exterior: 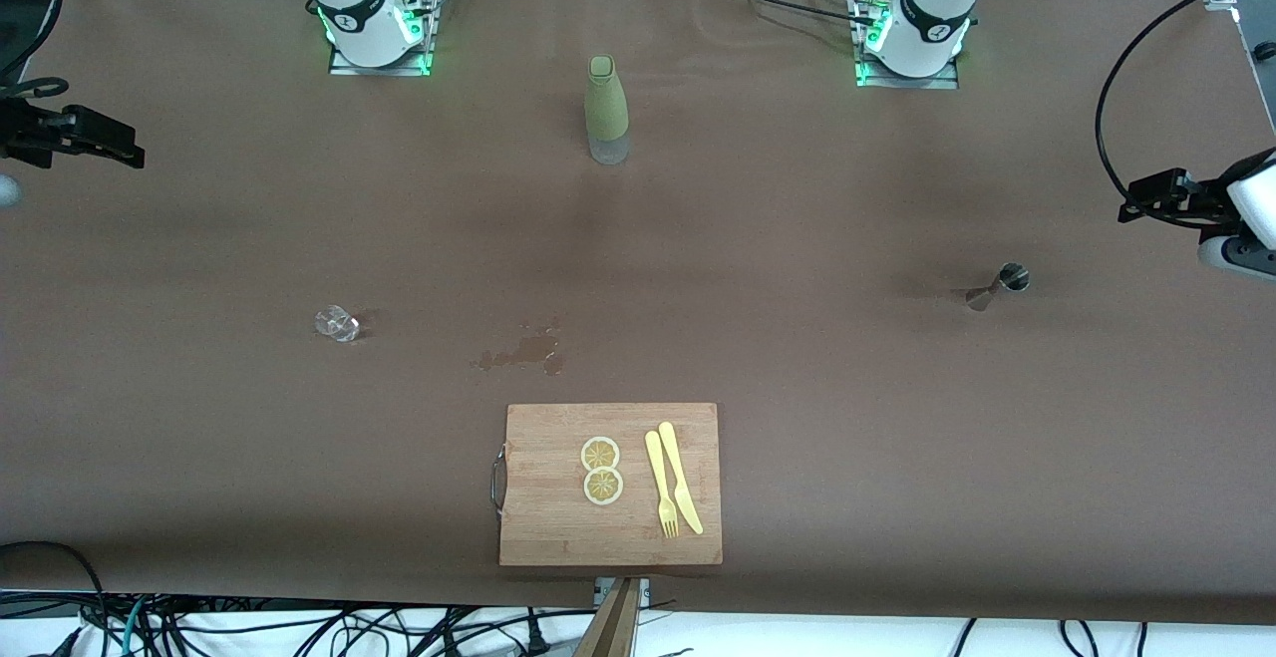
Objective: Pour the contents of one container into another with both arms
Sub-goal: 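Lower the right gripper toward the glass cup while the left gripper approaches the jigger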
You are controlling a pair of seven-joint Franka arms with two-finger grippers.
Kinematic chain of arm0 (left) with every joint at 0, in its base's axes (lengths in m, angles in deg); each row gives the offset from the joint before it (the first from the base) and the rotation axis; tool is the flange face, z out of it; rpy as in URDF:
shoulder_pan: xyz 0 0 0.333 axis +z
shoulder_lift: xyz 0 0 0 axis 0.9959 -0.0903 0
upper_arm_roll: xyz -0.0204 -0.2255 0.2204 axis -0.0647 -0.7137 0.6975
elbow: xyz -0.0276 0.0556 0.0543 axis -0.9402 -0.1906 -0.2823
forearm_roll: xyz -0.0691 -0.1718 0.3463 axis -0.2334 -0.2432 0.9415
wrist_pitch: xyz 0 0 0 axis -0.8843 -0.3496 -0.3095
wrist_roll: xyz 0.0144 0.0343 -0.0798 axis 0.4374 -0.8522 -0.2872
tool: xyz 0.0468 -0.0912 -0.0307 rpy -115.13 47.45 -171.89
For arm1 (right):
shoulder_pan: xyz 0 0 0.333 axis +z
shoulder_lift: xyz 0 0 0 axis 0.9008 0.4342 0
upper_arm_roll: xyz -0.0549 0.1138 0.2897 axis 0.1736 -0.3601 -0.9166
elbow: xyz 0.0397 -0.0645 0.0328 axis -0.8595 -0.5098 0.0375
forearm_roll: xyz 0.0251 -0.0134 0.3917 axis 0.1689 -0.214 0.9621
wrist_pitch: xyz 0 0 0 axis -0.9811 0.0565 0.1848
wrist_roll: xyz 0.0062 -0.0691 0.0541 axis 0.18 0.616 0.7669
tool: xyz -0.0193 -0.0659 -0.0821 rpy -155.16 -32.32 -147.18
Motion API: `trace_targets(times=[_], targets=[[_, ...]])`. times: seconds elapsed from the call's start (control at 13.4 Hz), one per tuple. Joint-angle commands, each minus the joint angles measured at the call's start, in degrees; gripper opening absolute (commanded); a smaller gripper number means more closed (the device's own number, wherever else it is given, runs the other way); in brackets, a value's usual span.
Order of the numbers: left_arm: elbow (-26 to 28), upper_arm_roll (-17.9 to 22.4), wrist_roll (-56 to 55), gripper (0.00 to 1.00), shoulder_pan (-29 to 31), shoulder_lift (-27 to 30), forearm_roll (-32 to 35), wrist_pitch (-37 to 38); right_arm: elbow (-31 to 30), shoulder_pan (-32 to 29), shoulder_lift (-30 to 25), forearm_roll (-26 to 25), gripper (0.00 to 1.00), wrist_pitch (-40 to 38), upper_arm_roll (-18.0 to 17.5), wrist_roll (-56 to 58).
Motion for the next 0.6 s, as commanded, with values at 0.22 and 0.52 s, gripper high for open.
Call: trace_targets(times=[0.22,0.52], targets=[[-1.16,0.44,19.22,1.0,8.24,-4.84,-3.78,-4.36,-0.19,0.65,1.29,-0.28,1.0,1.83,0.55,-0.44],[-0.1,0.44,34.08,1.0,12.56,-8.53,-8.63,-8.86,-0.27,0.65,4.45,0.59,1.0,4.64,0.46,-0.27]])
